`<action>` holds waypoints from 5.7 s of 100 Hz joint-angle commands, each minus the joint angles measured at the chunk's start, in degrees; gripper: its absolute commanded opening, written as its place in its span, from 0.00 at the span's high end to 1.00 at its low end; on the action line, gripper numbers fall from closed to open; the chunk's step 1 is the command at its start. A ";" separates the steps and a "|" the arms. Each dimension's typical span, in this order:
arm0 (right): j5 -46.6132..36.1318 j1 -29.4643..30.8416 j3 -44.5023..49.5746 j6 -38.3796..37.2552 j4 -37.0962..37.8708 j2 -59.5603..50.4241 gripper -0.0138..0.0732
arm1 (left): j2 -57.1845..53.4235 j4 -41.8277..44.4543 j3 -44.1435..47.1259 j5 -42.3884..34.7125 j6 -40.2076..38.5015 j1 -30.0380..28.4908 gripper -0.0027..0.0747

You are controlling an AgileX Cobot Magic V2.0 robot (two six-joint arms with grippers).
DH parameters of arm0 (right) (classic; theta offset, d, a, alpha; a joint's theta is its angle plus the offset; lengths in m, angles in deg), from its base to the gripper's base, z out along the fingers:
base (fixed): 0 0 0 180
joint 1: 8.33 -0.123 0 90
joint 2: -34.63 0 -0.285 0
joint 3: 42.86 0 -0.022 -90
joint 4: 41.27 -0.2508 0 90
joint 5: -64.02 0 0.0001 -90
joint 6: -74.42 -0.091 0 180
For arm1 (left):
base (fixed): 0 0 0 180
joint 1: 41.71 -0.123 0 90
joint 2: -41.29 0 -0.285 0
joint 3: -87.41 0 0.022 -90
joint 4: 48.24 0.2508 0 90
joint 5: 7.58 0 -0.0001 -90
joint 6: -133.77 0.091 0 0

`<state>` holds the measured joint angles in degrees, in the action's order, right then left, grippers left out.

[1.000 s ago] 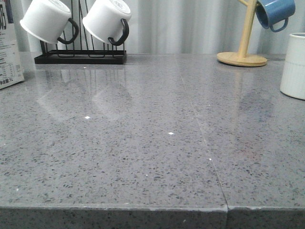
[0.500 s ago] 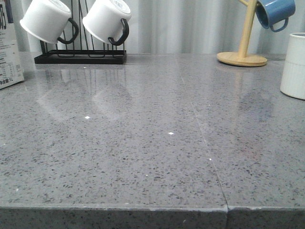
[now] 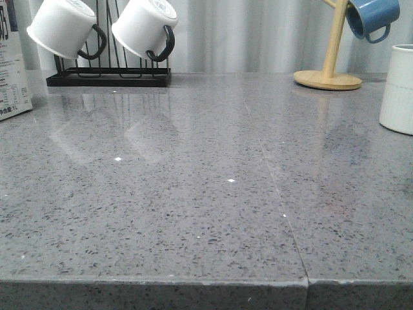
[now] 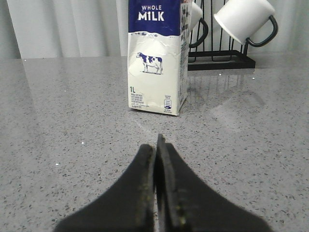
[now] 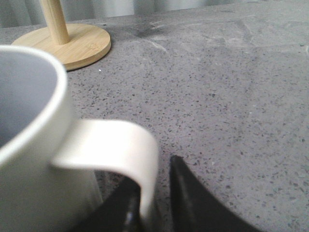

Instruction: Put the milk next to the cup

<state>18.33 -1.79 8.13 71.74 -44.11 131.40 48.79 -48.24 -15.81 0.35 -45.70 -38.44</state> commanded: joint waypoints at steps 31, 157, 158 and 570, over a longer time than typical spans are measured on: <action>-4.49 0.07 -1.49 0.80 1.31 -3.85 0.90 | -1.75 0.00 3.52 -4.49 -0.53 0.40 0.99; 7.54 -28.94 -19.79 0.80 2.85 5.64 0.91 | -1.75 0.00 3.52 -4.49 -0.53 0.40 0.99; 7.51 -28.94 -19.79 0.80 2.85 5.64 0.91 | -1.75 0.00 3.52 -4.49 -0.53 0.40 0.99; 75.85 -28.94 5.25 0.75 4.67 -81.80 0.91 | 31.73 4.74 -29.37 4.25 -0.85 0.40 0.68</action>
<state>98.28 -30.59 14.70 72.22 -39.75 49.02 76.54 -43.59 -42.43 10.76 -46.23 -38.44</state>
